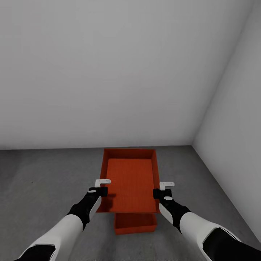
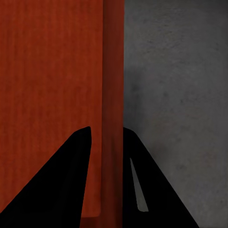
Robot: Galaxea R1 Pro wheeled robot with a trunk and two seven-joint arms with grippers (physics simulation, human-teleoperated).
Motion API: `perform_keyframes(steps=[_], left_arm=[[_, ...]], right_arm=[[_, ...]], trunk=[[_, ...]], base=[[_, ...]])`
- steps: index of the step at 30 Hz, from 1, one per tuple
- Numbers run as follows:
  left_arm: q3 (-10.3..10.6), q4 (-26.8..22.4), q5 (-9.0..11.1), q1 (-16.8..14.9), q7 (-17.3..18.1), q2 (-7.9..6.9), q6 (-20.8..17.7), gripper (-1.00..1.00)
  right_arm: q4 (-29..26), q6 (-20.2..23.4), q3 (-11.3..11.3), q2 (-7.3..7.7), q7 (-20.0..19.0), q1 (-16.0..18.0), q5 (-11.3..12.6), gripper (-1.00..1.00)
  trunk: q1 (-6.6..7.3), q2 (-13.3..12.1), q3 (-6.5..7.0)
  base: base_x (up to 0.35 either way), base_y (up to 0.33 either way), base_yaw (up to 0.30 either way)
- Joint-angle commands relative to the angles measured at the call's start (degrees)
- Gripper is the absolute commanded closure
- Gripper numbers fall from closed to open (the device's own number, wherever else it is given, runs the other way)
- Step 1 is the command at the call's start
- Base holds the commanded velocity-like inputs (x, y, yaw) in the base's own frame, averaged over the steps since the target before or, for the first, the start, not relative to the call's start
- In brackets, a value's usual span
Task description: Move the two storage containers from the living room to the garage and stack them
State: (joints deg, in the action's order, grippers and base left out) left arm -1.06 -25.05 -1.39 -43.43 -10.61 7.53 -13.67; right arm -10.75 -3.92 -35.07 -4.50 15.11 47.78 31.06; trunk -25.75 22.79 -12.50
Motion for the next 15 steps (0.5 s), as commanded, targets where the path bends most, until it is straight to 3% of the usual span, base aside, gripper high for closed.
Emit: perform_keyframes(steps=[1,15], left_arm=[[0.31,0.7,-0.3,0.01,-0.38,-2.52,-0.39,1.0],[0.27,0.7,-0.35,0.01,-0.38,-2.52,-0.39,1.0]], right_arm=[[-0.14,-1.56,0.66,0.02,0.01,0.12,-0.3,1.0],[-0.14,-1.55,0.66,0.02,0.01,0.12,-0.3,1.0]], trunk=[[-0.03,0.13,-0.2],[-0.03,0.13,-1.49]], base=[[0.0,0.0,0.0],[0.0,0.0,0.0]])
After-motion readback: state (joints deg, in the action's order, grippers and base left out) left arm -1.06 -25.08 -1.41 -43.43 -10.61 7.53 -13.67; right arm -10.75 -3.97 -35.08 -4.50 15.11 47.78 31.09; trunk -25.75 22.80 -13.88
